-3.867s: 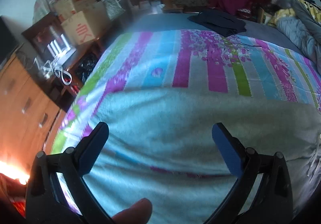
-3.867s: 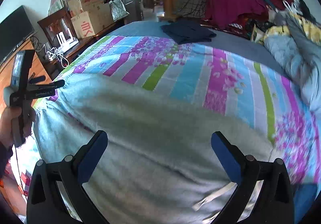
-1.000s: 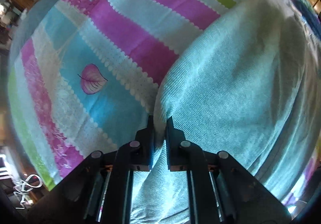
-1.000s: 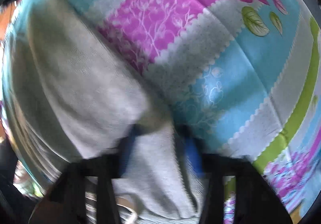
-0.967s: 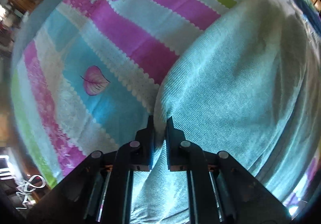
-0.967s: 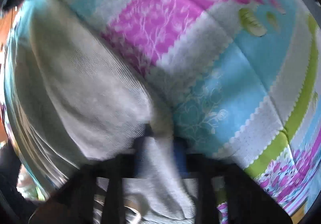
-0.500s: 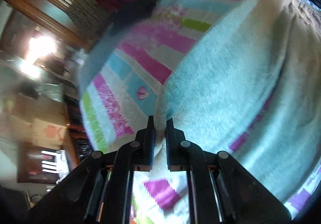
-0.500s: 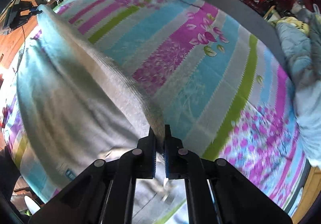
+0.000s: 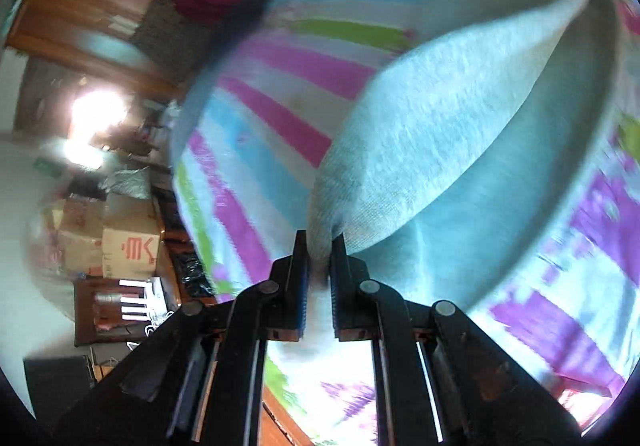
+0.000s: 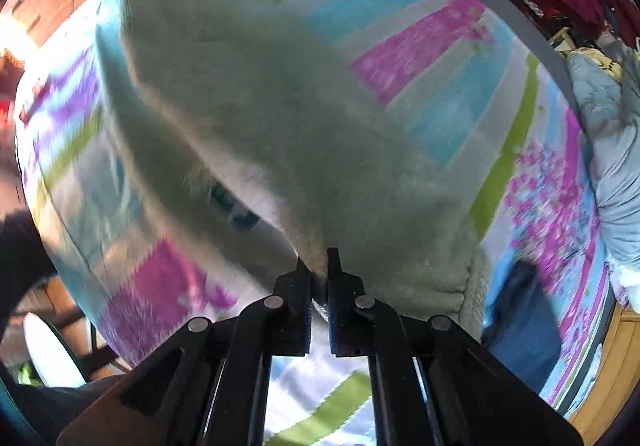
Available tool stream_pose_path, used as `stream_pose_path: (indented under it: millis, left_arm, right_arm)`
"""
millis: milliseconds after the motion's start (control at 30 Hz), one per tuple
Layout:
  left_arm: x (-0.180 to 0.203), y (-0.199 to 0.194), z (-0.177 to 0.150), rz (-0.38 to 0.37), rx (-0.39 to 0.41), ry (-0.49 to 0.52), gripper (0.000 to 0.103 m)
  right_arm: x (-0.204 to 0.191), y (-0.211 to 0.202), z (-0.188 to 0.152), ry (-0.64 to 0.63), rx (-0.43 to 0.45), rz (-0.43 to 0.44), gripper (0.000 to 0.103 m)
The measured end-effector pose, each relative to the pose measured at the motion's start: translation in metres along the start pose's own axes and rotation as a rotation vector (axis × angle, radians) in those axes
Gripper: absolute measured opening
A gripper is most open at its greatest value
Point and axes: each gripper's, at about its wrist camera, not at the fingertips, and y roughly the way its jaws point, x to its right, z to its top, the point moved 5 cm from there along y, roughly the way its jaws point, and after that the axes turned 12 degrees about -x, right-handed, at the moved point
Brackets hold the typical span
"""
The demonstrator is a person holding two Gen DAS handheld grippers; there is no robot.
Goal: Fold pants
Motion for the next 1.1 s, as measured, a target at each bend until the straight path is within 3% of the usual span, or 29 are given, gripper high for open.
stream_pose_path:
  millis: [133,200,300,433,533,767,867,933,1000,1100]
  left_arm:
    - [0.030,0.015,-0.003,-0.010,-0.023,0.025,0.010]
    - [0.027,0.021,-0.005,-0.017,-0.033,-0.002,0.010]
    - [0.015,0.021,-0.011,0.032,-0.038,0.013,0.010]
    - [-0.016,0.008,-0.019,0.089,-0.042,-0.068,0.010]
    - [-0.022,0.008,-0.028,0.113,-0.056,-0.071,0.010]
    - [0.044,0.038,-0.063,0.062,-0.147,0.040,0.013]
    - [0.064,0.048,-0.078,0.057,-0.188,0.032,0.016]
    - [0.062,0.045,-0.087,0.075,-0.188,-0.038,0.019]
    - [0.050,0.032,-0.096,0.083,-0.168,-0.131,0.024]
    - [0.020,0.007,-0.118,0.075,-0.152,-0.343,0.036]
  right_arm:
    - [-0.025,0.023,-0.014,0.043,0.032,-0.016,0.006]
    - [-0.036,0.029,-0.015,0.067,0.043,-0.028,0.006]
    - [-0.043,0.029,-0.019,0.114,0.043,-0.030,0.006]
    - [-0.043,0.014,-0.020,0.143,0.059,-0.017,0.007]
    - [-0.047,0.008,-0.017,0.123,0.057,-0.003,0.006]
    - [-0.068,0.065,-0.035,0.053,-0.060,0.044,0.008]
    - [-0.078,0.081,-0.036,-0.001,-0.102,0.042,0.016]
    - [-0.079,0.078,-0.032,-0.021,-0.113,0.029,0.021]
    - [-0.079,0.063,-0.027,-0.018,-0.120,0.019,0.039]
    - [-0.093,0.023,-0.010,-0.055,-0.089,0.041,0.041]
